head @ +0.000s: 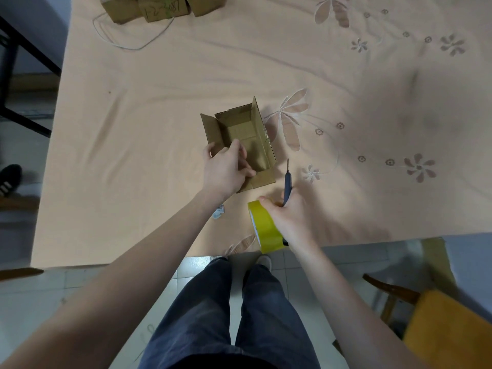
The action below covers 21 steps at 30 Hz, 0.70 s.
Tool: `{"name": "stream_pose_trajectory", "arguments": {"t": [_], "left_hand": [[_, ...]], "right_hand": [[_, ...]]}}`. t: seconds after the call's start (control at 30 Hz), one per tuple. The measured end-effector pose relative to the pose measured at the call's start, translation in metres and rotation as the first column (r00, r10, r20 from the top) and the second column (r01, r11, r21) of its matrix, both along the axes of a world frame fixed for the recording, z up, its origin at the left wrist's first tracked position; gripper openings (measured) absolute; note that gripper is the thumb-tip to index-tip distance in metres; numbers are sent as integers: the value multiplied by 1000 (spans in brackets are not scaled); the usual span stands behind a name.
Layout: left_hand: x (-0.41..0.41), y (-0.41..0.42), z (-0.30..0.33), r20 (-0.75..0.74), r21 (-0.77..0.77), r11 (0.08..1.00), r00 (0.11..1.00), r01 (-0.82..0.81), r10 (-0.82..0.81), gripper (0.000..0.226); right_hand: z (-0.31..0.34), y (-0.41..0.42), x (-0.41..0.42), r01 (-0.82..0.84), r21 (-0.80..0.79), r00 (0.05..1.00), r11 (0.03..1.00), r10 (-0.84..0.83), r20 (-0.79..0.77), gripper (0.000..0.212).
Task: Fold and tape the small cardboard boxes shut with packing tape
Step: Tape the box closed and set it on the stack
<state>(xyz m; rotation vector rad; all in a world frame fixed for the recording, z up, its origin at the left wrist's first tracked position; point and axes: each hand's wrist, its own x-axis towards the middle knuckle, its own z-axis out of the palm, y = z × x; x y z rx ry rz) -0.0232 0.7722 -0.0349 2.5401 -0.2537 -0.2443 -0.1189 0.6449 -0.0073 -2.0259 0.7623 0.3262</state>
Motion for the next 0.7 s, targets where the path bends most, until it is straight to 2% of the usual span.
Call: {"name": "stream_pose_trajectory", "arguments": {"t": [0.1, 0.23, 0.33, 0.4, 0.47, 0.53, 0.63, 0.7], "left_hand": [[-2, 1, -7, 59, 52, 997, 997, 52, -55, 34], [-1, 6, -13, 125, 213, 969, 980, 126, -155, 39], [-2, 8, -18, 155, 398, 906, 962, 145, -223, 30], [1, 8, -18, 138, 437, 889, 967, 133, -213, 22], [4, 9, -13, 142, 387, 912, 969, 133, -202, 17], [5, 14, -4, 178, 223, 964, 966, 145, -186, 13], [6, 27, 14, 80, -68, 966, 967, 248, -242, 36], [4, 36, 24, 6, -64, 917, 919, 393, -394, 49]], "right_hand": [[-4, -1, -2, 28, 20, 999, 999, -28, 17, 39], [-7, -1, -2, 53, 48, 998, 997, -54, 28, 38], [-8, 1, -3, 56, 40, 998, 998, -58, 35, 40], [-9, 3, -3, 48, 38, 998, 998, -49, 32, 39], [-9, 5, -3, 39, 35, 999, 999, -41, 29, 39], [-8, 5, -1, 38, 33, 999, 999, -39, 37, 38], [-7, 4, 0, 36, 41, 998, 998, -38, 50, 39], [-6, 3, 1, 32, 48, 997, 998, -35, 67, 38]]}}
